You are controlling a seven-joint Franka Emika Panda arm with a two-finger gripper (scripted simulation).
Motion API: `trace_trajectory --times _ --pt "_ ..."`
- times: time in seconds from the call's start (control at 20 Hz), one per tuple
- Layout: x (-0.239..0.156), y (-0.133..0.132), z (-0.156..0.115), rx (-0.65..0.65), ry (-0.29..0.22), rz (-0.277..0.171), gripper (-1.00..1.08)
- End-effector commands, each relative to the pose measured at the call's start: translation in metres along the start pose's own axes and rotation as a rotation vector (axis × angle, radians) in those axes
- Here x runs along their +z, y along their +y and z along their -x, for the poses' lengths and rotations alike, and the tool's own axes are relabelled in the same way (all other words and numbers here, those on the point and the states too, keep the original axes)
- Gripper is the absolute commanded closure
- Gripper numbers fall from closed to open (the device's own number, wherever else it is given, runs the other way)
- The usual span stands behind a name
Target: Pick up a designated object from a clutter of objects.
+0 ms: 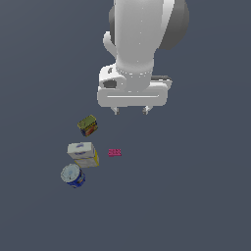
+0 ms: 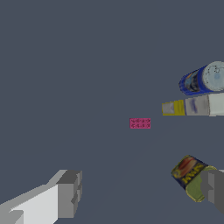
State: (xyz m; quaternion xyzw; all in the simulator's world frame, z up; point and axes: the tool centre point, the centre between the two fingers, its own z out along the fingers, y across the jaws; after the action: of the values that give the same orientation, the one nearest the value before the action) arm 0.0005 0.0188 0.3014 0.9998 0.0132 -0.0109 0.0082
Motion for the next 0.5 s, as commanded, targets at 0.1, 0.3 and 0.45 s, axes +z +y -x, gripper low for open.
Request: trace_trajectory --times 0.1,0.3,0.45 --pt "-0.001 -0.001 0.0 -0.001 0.0 -0.001 -0.92" --pt "-0.006 -0.007 -0.003 -0.01 -0.003 -0.011 -0.92" --pt "-0.008 -0.01 -0.004 -0.014 -0.004 -0.016 -0.92"
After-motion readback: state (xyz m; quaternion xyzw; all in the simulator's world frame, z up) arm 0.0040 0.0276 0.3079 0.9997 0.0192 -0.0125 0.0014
